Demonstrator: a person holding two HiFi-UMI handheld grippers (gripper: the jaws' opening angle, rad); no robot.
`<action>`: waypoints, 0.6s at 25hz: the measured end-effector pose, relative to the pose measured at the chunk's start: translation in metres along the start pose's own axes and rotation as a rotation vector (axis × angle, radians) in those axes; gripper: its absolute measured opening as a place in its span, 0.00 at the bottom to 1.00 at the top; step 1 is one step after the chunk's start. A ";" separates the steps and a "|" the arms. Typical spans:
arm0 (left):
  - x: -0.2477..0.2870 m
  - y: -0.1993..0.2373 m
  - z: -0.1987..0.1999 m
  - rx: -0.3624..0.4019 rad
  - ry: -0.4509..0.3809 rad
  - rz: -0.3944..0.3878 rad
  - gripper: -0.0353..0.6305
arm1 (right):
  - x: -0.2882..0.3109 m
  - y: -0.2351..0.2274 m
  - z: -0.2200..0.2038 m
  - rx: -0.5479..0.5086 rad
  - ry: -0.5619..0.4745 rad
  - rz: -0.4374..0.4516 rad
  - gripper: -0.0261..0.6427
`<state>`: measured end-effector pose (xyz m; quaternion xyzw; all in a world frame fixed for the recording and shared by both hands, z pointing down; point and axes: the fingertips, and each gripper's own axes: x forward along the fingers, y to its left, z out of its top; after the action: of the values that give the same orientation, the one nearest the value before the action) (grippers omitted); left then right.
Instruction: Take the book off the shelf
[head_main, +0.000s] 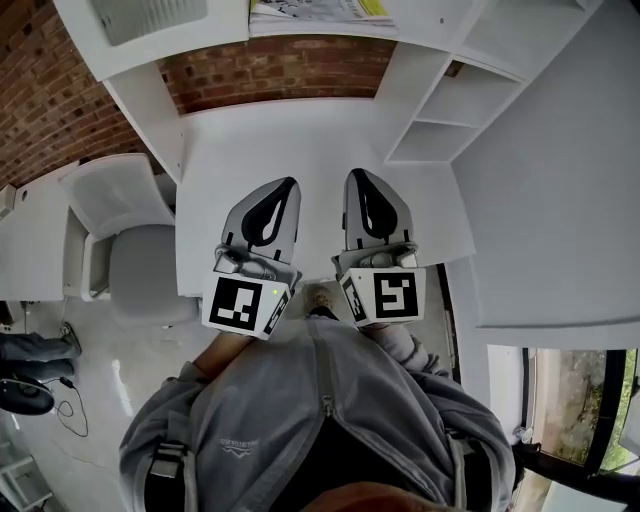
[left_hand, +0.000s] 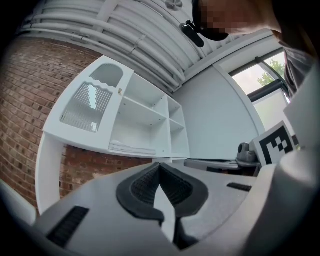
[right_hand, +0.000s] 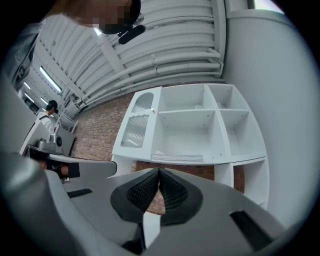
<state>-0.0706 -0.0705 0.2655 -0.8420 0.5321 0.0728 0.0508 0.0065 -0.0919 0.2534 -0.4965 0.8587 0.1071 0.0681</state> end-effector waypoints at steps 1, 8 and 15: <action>0.007 0.001 -0.001 0.004 0.000 0.008 0.06 | 0.006 -0.005 -0.002 0.006 -0.001 0.006 0.08; 0.049 0.007 -0.001 0.019 -0.010 0.064 0.06 | 0.038 -0.037 -0.010 0.017 -0.005 0.061 0.08; 0.082 0.013 0.000 0.033 -0.025 0.135 0.06 | 0.067 -0.061 -0.013 0.021 -0.021 0.135 0.08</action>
<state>-0.0479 -0.1487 0.2508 -0.8023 0.5881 0.0777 0.0661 0.0257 -0.1808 0.2437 -0.4356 0.8906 0.1074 0.0748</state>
